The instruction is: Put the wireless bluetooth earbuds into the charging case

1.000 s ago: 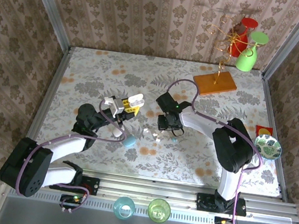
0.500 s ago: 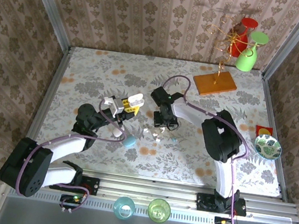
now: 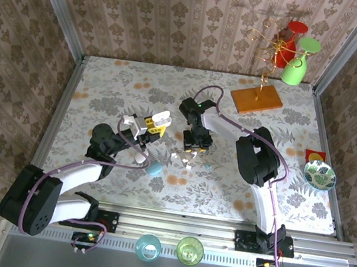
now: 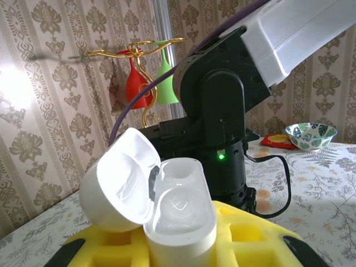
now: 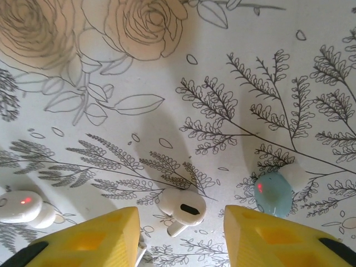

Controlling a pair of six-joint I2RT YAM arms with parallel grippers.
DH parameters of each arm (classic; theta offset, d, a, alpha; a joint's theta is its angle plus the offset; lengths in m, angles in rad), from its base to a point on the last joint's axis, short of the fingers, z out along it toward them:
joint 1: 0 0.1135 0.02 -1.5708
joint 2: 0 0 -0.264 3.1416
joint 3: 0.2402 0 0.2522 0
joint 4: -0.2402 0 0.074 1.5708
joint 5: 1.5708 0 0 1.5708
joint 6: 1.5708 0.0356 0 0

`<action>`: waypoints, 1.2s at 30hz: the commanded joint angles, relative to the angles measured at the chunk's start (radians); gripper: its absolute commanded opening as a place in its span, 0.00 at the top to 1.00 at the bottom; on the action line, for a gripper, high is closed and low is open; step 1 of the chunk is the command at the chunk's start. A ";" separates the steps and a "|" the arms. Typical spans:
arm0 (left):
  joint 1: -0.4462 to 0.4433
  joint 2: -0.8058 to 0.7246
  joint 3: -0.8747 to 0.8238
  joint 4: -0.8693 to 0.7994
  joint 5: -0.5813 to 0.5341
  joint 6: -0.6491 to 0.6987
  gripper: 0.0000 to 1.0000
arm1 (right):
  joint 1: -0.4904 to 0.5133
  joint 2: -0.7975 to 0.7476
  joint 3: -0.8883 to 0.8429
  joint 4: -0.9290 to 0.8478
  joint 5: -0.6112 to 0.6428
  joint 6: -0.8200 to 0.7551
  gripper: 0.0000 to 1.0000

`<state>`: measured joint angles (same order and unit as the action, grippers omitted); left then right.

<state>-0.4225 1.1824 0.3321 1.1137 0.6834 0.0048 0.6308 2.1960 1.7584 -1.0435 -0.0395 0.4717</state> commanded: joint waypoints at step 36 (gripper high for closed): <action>0.007 0.008 0.000 0.023 0.015 0.006 1.00 | 0.012 -0.189 -0.110 0.130 0.088 -0.181 0.70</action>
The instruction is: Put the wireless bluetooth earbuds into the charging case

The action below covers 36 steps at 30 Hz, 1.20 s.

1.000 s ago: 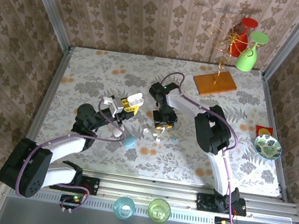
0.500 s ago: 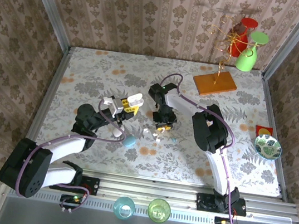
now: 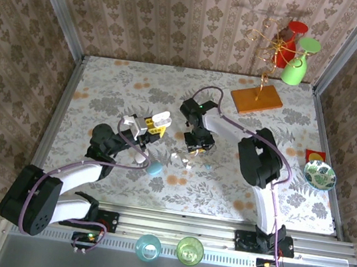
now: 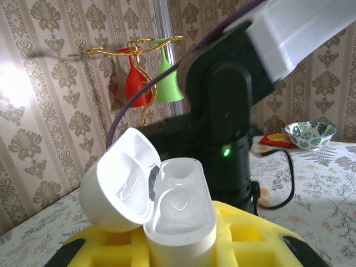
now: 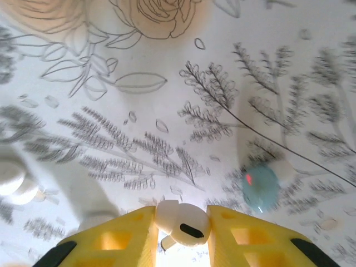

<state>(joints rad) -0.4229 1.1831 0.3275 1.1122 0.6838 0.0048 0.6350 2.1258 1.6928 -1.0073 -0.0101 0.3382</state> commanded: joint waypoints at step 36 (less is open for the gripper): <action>-0.002 0.118 0.120 -0.241 0.032 -0.140 1.00 | 0.163 -0.469 -0.172 0.571 0.105 -0.237 0.73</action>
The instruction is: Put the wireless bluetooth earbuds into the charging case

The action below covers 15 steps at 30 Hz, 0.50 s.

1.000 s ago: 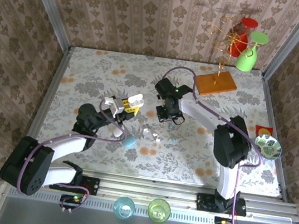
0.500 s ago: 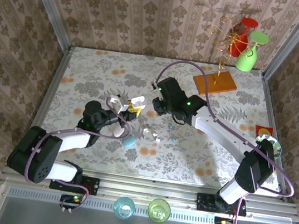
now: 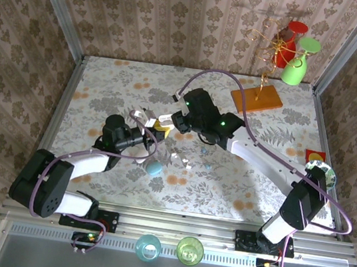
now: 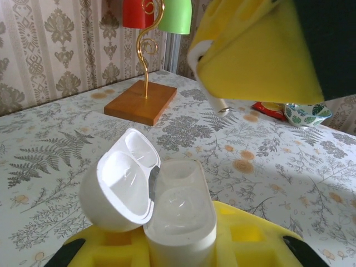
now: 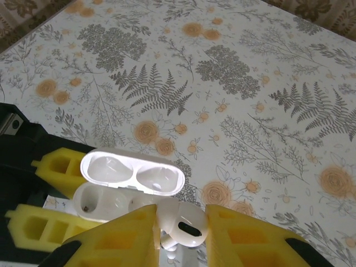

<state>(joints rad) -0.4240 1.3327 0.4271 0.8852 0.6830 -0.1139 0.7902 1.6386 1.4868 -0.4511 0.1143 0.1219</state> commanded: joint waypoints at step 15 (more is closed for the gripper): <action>-0.005 -0.046 0.020 0.035 0.046 -0.057 1.00 | 0.012 0.061 0.038 0.006 -0.022 -0.027 0.74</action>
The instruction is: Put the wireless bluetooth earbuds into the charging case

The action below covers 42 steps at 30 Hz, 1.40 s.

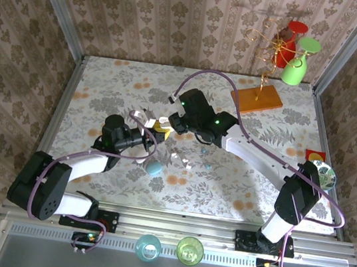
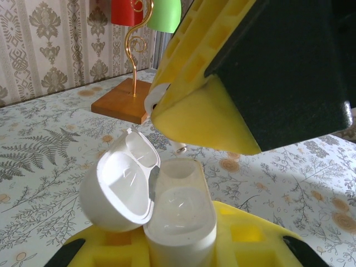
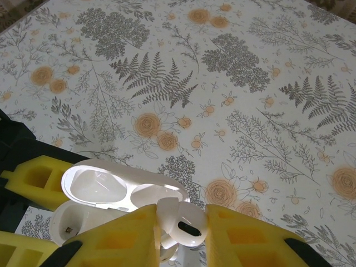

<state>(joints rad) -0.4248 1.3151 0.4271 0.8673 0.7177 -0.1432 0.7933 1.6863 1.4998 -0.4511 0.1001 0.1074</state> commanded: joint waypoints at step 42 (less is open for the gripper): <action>-0.003 -0.033 0.021 0.106 0.020 -0.016 1.00 | 0.034 -0.091 -0.033 0.023 -0.097 -0.018 0.50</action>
<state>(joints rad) -0.4248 1.3037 0.4332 0.8944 0.7109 -0.1802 0.8196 1.6508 1.4864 -0.4438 0.0181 0.0616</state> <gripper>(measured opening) 0.202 0.480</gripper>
